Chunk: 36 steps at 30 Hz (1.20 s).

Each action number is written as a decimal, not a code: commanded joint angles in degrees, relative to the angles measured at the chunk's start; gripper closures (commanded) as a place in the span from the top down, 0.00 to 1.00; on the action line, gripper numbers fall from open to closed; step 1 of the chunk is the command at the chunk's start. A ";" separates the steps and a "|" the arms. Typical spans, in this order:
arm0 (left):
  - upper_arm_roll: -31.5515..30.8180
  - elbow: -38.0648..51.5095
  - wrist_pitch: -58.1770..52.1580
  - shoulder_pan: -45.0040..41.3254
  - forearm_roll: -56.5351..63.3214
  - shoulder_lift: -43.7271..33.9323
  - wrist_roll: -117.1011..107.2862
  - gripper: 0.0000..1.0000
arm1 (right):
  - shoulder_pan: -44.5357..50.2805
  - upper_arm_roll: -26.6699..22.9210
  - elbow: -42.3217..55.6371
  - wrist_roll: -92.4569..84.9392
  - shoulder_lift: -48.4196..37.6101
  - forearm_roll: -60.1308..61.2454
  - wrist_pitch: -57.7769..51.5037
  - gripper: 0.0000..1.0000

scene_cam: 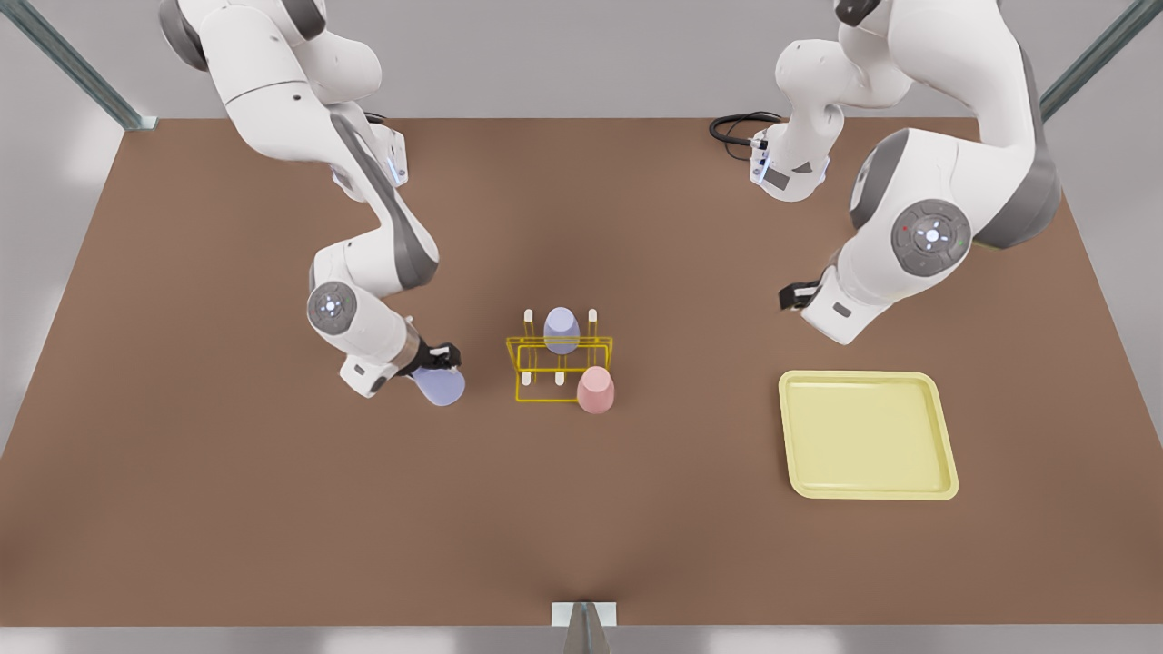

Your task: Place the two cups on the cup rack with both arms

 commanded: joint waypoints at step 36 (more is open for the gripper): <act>-0.66 0.32 -0.32 2.39 -0.01 -0.43 22.14 1.00 | 0.70 5.31 21.93 1.73 5.93 6.93 -17.07 1.00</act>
